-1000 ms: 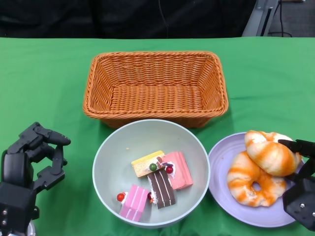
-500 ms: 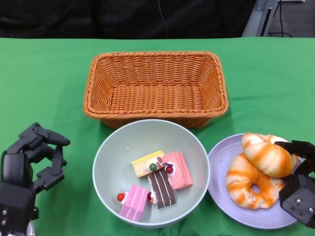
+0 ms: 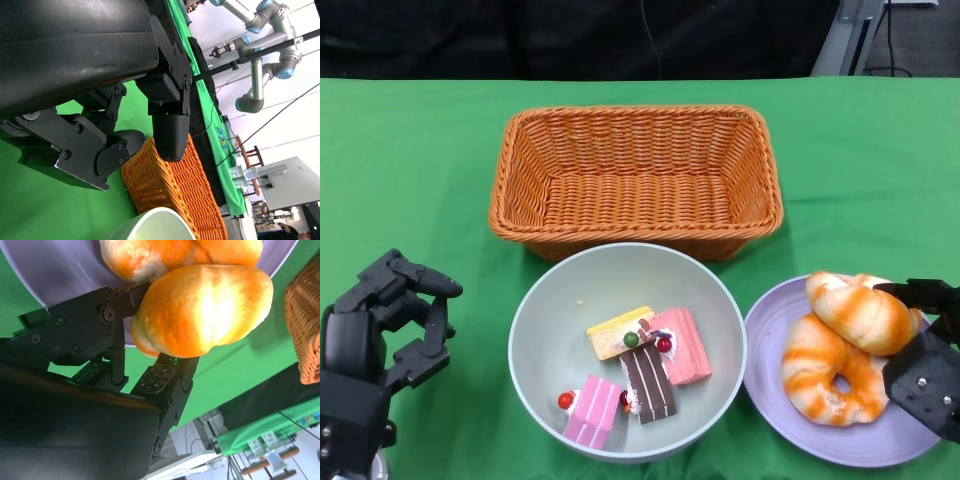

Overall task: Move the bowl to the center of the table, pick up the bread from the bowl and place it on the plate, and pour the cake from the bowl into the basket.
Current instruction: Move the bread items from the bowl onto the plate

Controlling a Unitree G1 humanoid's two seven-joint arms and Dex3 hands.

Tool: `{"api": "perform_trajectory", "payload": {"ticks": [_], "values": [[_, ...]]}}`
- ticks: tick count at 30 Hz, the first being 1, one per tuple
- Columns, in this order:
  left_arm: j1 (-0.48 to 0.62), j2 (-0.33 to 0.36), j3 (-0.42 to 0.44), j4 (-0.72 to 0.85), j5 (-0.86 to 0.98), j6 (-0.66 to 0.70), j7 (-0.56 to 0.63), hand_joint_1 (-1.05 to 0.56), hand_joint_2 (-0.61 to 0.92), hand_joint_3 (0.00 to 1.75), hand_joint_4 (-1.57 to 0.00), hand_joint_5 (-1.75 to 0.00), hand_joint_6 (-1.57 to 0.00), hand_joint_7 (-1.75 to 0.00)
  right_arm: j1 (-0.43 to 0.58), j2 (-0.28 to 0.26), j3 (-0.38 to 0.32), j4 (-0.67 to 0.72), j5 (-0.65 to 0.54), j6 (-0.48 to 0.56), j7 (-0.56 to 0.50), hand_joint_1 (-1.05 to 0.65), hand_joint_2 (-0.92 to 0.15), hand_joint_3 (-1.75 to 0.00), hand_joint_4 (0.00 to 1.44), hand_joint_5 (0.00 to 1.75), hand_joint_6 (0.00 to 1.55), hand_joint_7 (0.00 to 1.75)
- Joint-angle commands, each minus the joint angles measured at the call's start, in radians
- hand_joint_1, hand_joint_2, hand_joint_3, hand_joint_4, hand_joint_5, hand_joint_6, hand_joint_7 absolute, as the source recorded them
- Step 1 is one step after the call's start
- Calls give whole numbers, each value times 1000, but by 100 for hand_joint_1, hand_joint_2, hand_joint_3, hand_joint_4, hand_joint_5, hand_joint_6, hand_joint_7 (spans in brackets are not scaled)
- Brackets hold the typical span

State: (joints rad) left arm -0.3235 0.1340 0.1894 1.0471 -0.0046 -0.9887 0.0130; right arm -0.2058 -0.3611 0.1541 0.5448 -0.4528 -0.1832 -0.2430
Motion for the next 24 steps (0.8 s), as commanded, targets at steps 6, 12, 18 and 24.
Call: {"api": "perform_trajectory", "payload": {"ticks": [6, 12, 18, 24], "values": [[-1, 17, 11, -3, -15, -1, -9, 1, 67, 94, -76, -164, -74, -134, 24, 8, 21, 13, -2, 60, 51, -21, -92, -1, 86, 30, 85, 0], [-2, 19, 12, 0, -15, 4, -12, 2, 67, 92, -76, -164, -73, -133, 32, -8, 26, -11, -17, 58, 43, -30, -92, 0, 82, 3, 67, 0], [-3, 18, 16, 3, -21, 0, -25, 2, 67, 93, -76, -165, -73, -134, 61, -14, 29, -70, -38, 63, 29, -40, -92, -2, 59, 0, 54, 0], [-5, 18, 16, 8, -20, -4, -25, 3, 67, 93, -77, -164, -74, -134, 81, -11, 25, -109, -63, 24, -21, -44, -92, -1, 49, 0, 48, 0]]}}
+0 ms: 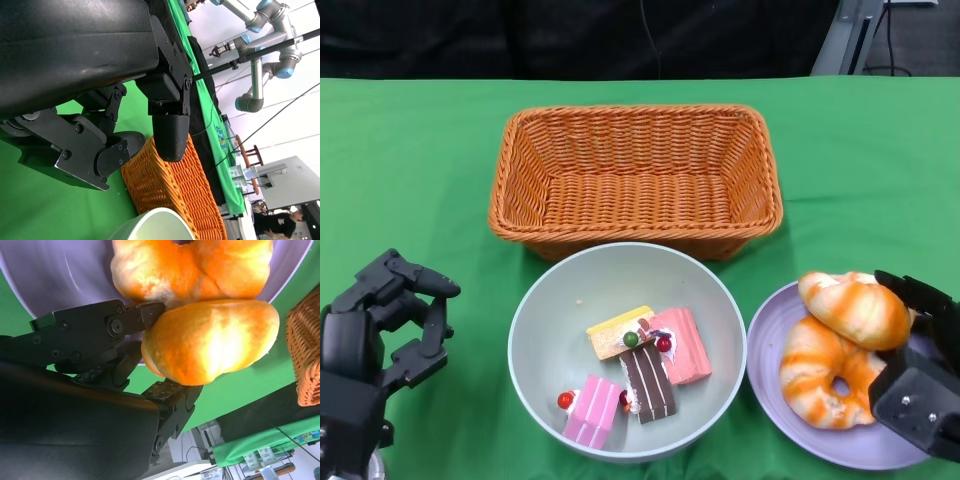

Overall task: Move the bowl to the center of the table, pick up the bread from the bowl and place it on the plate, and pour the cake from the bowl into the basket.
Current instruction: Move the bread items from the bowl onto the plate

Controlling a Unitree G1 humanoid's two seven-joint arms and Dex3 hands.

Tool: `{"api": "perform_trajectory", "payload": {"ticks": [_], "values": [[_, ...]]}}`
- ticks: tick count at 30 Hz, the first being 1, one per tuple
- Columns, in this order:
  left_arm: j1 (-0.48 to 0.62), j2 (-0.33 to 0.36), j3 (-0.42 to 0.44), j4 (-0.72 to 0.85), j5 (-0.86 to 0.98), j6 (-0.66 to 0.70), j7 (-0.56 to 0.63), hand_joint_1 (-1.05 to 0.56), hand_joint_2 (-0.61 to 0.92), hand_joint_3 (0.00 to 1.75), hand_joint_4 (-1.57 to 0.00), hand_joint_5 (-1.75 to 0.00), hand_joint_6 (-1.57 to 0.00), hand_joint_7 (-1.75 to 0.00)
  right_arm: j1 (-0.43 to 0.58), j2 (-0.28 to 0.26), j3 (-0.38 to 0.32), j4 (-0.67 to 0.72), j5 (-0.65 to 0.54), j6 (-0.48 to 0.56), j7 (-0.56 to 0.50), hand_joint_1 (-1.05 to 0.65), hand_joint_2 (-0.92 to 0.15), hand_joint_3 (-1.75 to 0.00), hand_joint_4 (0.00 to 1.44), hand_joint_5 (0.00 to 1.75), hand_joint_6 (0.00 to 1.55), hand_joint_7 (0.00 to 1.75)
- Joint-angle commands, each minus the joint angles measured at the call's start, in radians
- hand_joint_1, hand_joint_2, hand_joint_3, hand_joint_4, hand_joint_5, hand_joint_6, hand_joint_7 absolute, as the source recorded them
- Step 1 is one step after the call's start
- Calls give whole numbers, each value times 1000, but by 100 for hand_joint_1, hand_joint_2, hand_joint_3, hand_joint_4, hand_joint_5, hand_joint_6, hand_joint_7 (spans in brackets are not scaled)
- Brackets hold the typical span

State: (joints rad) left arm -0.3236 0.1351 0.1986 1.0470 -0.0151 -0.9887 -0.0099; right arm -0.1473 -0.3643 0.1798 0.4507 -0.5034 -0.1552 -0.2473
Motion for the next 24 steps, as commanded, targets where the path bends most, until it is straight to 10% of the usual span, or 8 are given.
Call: {"api": "perform_trajectory", "payload": {"ticks": [1, 24], "values": [[-5, 17, 7, 9, -8, -4, 0, 2, 67, 93, -77, -164, -74, -134, 25, -8, -2, -20, -15, -7, -20, -44, -92, -2, 48, 0, 47, 0], [-11, 16, 7, 12, -8, 8, 0, 1, 67, 93, -75, -166, -73, -135, 154, -13, -37, -349, -28, 66, 88, -53, -92, -4, 24, 0, 32, 0]]}}
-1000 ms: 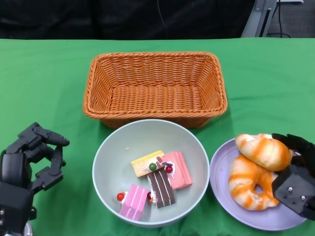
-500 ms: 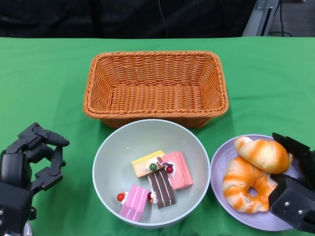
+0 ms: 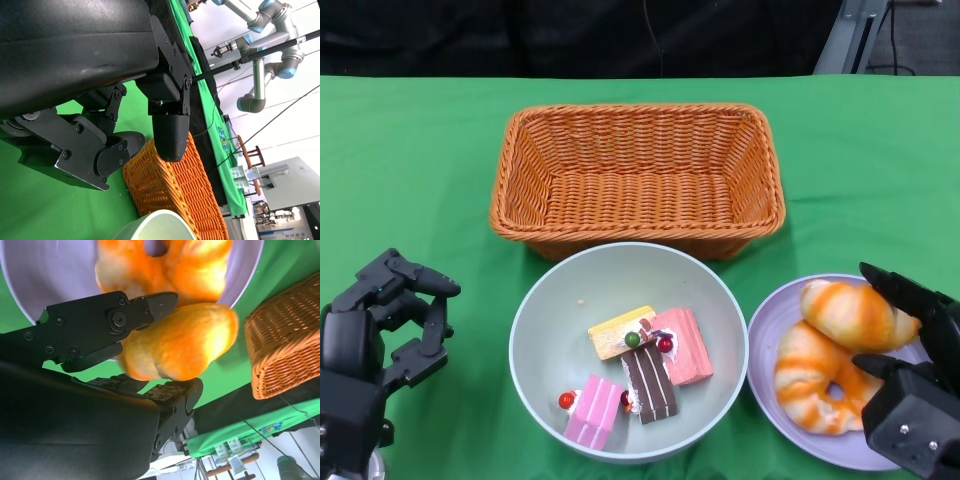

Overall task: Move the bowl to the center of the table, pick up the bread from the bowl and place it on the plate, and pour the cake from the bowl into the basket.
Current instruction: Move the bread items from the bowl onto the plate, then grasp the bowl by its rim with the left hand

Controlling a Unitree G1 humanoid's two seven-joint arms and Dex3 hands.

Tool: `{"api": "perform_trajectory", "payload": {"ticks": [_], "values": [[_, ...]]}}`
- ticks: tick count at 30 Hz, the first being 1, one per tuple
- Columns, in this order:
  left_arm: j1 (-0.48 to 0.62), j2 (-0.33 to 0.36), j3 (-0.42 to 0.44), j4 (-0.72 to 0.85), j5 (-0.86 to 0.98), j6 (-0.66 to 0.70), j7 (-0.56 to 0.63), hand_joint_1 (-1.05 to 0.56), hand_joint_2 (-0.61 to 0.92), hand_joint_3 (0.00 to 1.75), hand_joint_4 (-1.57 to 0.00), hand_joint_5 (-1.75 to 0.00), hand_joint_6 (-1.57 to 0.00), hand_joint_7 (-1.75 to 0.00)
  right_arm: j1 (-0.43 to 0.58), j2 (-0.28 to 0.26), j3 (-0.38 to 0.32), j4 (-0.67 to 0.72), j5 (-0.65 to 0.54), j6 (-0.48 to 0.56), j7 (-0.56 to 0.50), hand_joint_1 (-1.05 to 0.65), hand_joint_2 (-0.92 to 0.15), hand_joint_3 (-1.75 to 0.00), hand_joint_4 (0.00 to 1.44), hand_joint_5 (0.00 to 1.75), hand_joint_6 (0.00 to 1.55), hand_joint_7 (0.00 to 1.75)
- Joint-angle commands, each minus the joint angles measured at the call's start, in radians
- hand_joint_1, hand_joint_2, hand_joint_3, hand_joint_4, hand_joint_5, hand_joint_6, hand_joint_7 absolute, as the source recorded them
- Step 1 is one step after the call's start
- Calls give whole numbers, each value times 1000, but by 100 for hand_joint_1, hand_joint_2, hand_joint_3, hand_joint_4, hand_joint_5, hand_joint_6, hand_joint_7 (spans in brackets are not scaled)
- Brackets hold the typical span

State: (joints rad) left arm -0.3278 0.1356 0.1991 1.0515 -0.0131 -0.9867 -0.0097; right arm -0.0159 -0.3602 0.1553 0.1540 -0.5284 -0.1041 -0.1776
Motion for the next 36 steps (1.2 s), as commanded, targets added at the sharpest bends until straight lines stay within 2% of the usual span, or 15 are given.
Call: {"api": "perform_trajectory", "payload": {"ticks": [1, 12, 20, 24, 29, 31, 33, 36], "values": [[-8, 15, 7, 8, -10, 6, 1, 1, 67, 93, -75, -165, -73, -135, 27, -16, -14, -66, -5, 21, 26, -54, -92, -4, 23, 0, 32, 0], [-9, 17, 6, 12, 0, -3, 10, 3, 67, 95, -75, -165, -73, -136, 58, -21, -10, -168, -44, 95, 112, -54, -92, -6, 5, 0, 23, 0], [-8, 16, 9, 10, -6, 8, 7, 0, 66, 94, -75, -165, -73, -135, 75, -30, -15, -199, -44, 70, 130, -57, -92, -9, 0, 0, 15, 0], [-9, 16, 10, 15, -6, -2, 3, 2, 66, 95, -76, -165, -73, -134, 105, -2, -33, -238, -13, -18, 74, -59, -92, -9, 5, 2, 17, 1], [-10, 19, 8, 18, 2, 1, 10, 2, 67, 95, -76, -165, -73, -135, 105, 71, -63, -188, 88, -266, -63, -53, -89, -4, 31, 12, 35, 5], [-10, 21, 7, 20, 6, -2, 14, 2, 66, 95, -75, -165, -72, -135, 89, 109, -73, -153, 172, -374, -75, -34, -87, -2, 52, 18, 55, 8], [-8, 21, 7, 17, 8, 0, 17, 2, 66, 94, -75, -164, -73, -135, 68, 155, -79, -109, 268, -487, -72, -22, -87, -2, 70, 21, 73, 12], [-6, 19, 9, 15, -3, -1, 4, 2, 66, 95, -75, -163, -73, -134, 45, 200, -77, -59, 380, -599, -33, -15, -88, -3, 93, 28, 94, 15]]}}
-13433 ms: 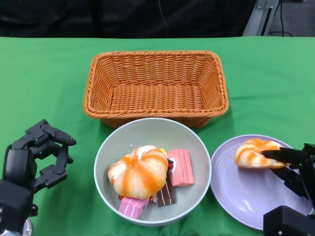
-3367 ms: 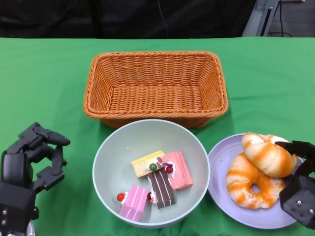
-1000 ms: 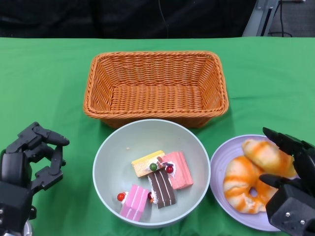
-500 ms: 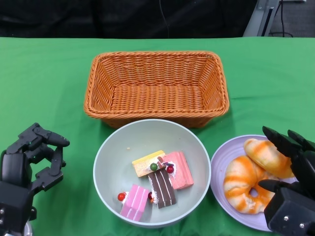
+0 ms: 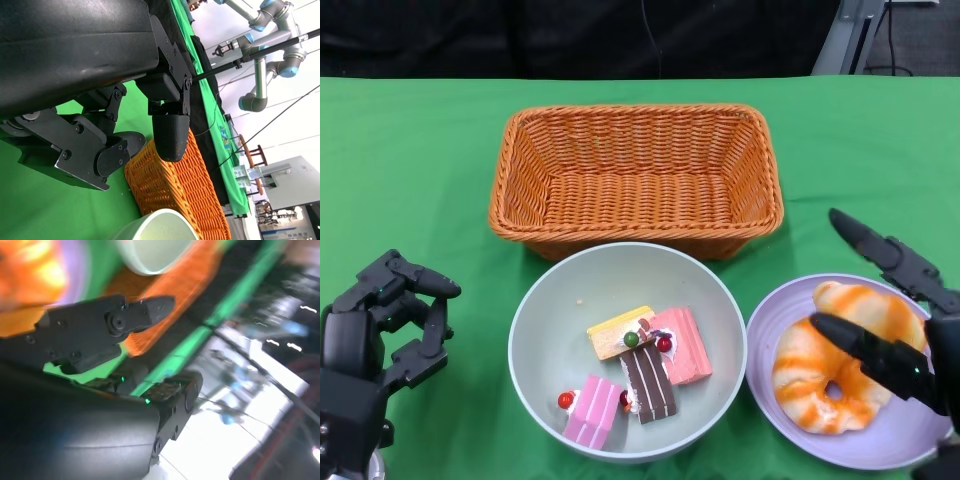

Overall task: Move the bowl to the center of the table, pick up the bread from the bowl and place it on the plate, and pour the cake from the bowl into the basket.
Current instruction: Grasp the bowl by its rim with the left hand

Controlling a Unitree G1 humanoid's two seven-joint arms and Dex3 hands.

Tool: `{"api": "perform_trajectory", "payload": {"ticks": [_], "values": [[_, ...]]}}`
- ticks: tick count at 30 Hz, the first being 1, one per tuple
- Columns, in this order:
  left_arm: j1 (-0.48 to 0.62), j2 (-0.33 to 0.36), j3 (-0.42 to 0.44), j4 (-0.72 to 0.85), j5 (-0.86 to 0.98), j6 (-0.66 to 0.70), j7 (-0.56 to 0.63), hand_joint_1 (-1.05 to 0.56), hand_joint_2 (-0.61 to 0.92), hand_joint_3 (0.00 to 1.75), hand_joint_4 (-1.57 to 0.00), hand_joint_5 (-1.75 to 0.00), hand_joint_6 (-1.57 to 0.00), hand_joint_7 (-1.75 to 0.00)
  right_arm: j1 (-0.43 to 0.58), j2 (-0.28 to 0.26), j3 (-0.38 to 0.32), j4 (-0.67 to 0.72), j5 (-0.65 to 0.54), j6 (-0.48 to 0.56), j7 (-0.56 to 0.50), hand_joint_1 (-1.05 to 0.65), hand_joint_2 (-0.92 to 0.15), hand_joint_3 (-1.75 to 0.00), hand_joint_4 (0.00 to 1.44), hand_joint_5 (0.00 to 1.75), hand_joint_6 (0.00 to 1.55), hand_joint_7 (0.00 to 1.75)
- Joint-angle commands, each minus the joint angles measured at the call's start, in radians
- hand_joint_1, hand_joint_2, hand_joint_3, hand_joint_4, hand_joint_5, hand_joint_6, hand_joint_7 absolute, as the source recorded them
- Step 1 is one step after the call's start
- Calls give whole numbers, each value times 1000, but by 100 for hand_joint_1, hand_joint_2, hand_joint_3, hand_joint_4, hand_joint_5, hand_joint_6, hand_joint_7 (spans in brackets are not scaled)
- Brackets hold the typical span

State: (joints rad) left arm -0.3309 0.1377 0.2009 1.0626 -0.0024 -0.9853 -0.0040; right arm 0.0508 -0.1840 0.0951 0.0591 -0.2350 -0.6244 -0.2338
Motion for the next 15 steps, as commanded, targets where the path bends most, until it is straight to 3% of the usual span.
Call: {"api": "perform_trajectory", "payload": {"ticks": [1, 4, 6, 7, 8, 11, 12, 14, 15], "values": [[-2, 17, 9, 3, -19, -2, -9, 2, 66, 94, -75, -163, -73, -134, -26, 37, -14, 46, 117, -107, 40, -16, -89, -4, 99, 32, 100, 17], [2, 21, 9, 0, -22, -5, -18, 2, 67, 94, -75, -164, -72, -134, -29, 73, -16, 55, 140, -163, 58, -12, -90, -10, 96, 73, 111, 19], [6, 29, 5, -1, -18, -15, -30, 2, 68, 93, -74, -162, -73, -133, -24, 93, -15, 42, 151, -178, 71, -10, -64, -65, 92, 99, 110, 39], [7, 35, 3, -1, -14, -25, -37, 2, 69, 90, -74, -157, -73, -130, -21, 103, -13, 33, 158, -176, 78, -9, -49, -95, 92, 112, 106, 60], [7, 44, -2, -2, -13, -46, -54, 1, 70, 86, -75, -152, -73, -125, -16, 112, -11, 22, 163, -176, 86, -8, -43, -107, 92, 119, 103, 72], [4, 59, -1, -15, -43, -83, -120, -8, 88, 35, -82, -111, -87, -71, -8, 129, -10, 5, 180, -177, 110, -3, -40, -118, 90, 137, 92, 98], [6, 67, -5, -30, -53, -91, -145, -8, 90, 28, -83, -102, -90, -59, -6, 135, -12, 1, 186, -175, 116, -2, -40, -119, 90, 139, 91, 100], [13, 90, -20, -71, -78, -105, -220, -13, 90, 19, -83, -69, -93, -27, -3, 147, -18, -5, 187, -169, 122, -2, -40, -119, 89, 142, 89, 104], [18, 103, -30, -91, -90, -112, -260, -21, 90, 12, -78, -41, -85, -11, -2, 153, -22, -7, 186, -165, 122, -1, -40, -121, 88, 145, 88, 108]]}}
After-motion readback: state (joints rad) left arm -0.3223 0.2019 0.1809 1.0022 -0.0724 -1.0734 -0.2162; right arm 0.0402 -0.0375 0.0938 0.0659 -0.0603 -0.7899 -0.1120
